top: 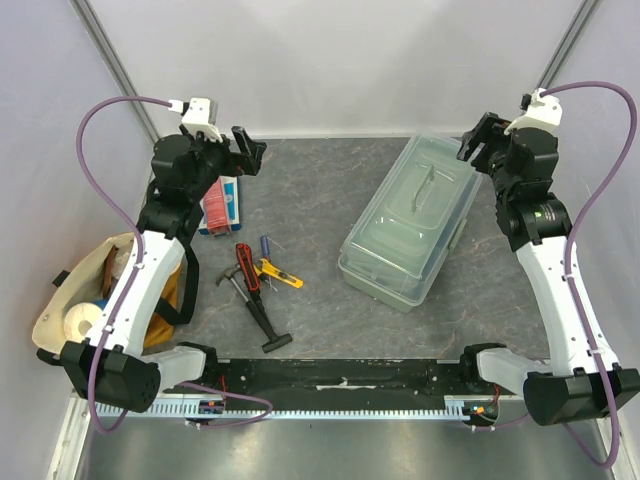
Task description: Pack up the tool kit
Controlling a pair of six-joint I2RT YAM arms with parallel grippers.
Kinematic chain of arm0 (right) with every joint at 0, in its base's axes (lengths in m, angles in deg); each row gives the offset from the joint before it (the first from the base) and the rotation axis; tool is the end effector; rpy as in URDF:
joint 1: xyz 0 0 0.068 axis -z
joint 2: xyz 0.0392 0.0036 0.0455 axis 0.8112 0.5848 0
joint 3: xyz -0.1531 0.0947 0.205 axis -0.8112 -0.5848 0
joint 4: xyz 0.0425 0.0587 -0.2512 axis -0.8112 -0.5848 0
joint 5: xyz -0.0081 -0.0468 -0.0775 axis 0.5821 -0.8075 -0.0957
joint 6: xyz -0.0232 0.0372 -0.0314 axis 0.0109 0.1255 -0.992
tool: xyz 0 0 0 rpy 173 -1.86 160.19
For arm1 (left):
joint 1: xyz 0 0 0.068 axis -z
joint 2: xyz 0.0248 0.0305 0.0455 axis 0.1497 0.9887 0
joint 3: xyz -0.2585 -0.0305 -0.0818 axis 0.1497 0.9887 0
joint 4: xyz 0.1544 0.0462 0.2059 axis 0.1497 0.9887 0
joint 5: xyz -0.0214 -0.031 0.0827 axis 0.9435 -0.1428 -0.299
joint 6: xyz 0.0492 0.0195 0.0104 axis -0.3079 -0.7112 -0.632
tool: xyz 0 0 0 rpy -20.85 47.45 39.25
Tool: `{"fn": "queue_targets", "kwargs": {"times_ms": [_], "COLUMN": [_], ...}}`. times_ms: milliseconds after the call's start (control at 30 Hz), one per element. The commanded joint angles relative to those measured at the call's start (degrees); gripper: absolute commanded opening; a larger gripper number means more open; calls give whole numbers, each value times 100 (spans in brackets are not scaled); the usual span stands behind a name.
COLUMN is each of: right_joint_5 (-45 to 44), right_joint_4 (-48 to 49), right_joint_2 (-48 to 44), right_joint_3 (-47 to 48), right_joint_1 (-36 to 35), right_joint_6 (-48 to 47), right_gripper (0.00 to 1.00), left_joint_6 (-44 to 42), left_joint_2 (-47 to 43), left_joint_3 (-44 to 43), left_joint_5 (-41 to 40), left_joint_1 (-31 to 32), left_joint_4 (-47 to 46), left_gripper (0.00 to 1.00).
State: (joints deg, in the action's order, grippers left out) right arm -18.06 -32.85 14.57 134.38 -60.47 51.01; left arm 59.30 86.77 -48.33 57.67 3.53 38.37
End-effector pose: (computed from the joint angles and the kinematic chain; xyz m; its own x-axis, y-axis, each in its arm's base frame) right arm 0.2466 0.0188 0.4427 -0.1071 0.2662 -0.9580 0.1576 0.9559 0.2480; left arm 0.2678 -0.0635 0.4221 -0.1341 -0.1480 -0.9799 0.3444 0.9202 -0.1861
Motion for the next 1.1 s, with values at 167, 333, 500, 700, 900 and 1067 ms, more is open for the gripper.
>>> {"fn": "queue_targets", "kwargs": {"times_ms": [167, 333, 500, 700, 900, 1067], "right_joint_5": [-46, -37, -81, 244, 1043, 1957], "right_joint_4": [68, 68, 59, 50, -20, -125], "right_joint_2": [137, 365, 751, 1480, 2262, 3071], "right_joint_3": [26, 149, 500, 966, 1326, 1721], "right_joint_1": [11, 2, 326, 924, 1539, 1970], "right_joint_6": [47, 144, 565, 733, 882, 917], "right_gripper": [79, 81, 81, 80, 72, 57], "left_joint_6": [169, 46, 126, -481, -376, -139], "left_joint_2": [-202, -1, 124, -123, -176, 96], "left_joint_3": [330, 208, 303, 1032, 1762, 2114], "left_joint_5": [367, 1920, 3163, 2654, 2171, 1442], "left_joint_1": [16, 25, 428, 1737, 2704, 3206], "left_joint_4": [-549, -251, 39, 620, 506, -108], "left_gripper": [96, 92, 86, 83, 70, 61]}}
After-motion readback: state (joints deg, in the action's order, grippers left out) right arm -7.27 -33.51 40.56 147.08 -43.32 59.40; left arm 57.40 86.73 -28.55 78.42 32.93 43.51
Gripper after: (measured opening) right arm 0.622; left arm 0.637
